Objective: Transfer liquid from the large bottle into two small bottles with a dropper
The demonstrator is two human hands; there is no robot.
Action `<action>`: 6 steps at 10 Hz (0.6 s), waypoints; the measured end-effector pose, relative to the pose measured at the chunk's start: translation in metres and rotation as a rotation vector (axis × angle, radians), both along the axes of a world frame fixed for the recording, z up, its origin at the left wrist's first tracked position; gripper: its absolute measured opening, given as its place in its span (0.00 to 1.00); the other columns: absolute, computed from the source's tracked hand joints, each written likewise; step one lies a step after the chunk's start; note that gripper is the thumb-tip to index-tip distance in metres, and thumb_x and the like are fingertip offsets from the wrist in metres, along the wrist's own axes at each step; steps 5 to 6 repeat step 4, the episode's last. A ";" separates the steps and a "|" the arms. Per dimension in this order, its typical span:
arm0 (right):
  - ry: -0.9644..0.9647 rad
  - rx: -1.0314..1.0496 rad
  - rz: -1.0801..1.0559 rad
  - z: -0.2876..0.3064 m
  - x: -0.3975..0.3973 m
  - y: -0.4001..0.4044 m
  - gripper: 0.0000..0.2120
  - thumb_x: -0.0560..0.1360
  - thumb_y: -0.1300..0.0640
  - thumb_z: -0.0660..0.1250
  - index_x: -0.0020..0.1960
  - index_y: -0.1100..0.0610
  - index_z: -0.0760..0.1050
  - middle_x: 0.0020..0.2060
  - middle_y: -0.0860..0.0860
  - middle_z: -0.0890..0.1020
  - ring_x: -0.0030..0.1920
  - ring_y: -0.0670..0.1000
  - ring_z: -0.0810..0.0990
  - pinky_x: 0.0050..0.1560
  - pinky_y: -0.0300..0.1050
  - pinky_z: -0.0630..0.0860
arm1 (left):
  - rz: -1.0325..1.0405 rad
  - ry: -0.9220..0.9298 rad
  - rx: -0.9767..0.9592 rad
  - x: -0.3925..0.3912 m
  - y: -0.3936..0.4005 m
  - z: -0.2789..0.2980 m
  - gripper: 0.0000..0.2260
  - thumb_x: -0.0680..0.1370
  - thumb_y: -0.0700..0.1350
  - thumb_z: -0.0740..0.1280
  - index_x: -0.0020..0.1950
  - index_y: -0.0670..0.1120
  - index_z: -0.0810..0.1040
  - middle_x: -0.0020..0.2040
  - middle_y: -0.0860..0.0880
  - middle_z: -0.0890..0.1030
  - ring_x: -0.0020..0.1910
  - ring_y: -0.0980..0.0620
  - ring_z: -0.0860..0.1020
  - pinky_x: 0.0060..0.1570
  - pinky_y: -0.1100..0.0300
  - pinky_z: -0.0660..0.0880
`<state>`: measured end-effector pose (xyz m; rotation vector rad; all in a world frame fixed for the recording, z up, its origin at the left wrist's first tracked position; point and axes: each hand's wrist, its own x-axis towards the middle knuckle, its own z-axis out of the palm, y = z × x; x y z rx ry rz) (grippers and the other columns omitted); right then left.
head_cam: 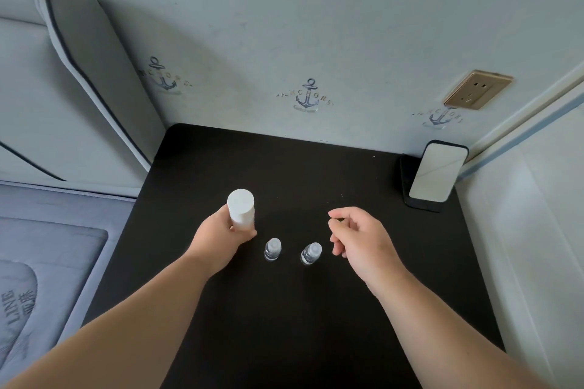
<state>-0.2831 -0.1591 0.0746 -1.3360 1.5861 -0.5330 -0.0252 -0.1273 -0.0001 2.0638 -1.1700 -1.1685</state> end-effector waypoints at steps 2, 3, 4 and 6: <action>-0.037 0.032 0.012 -0.002 -0.004 0.010 0.10 0.79 0.58 0.66 0.54 0.43 0.78 0.40 0.49 0.84 0.37 0.48 0.84 0.44 0.43 0.79 | -0.020 -0.003 0.006 -0.001 0.003 -0.001 0.10 0.75 0.57 0.69 0.55 0.56 0.76 0.50 0.59 0.82 0.51 0.57 0.79 0.49 0.57 0.76; -0.056 0.061 0.018 -0.001 -0.008 0.017 0.10 0.79 0.59 0.66 0.55 0.45 0.78 0.40 0.50 0.84 0.37 0.49 0.84 0.41 0.40 0.78 | 0.045 0.024 0.029 0.010 0.016 0.003 0.30 0.75 0.43 0.74 0.75 0.53 0.68 0.67 0.56 0.76 0.66 0.53 0.75 0.62 0.55 0.74; -0.090 0.036 -0.047 0.007 -0.021 0.024 0.10 0.79 0.60 0.67 0.53 0.45 0.81 0.39 0.50 0.84 0.37 0.48 0.85 0.37 0.38 0.79 | 0.226 0.059 -0.034 0.026 0.043 0.002 0.13 0.79 0.47 0.71 0.63 0.55 0.76 0.55 0.58 0.83 0.54 0.55 0.83 0.54 0.54 0.80; -0.090 0.036 -0.047 0.007 -0.021 0.024 0.10 0.79 0.60 0.67 0.53 0.45 0.81 0.39 0.50 0.84 0.37 0.48 0.85 0.37 0.38 0.79 | 0.226 0.059 -0.034 0.026 0.043 0.002 0.13 0.79 0.47 0.71 0.63 0.55 0.76 0.55 0.58 0.83 0.54 0.55 0.83 0.54 0.54 0.80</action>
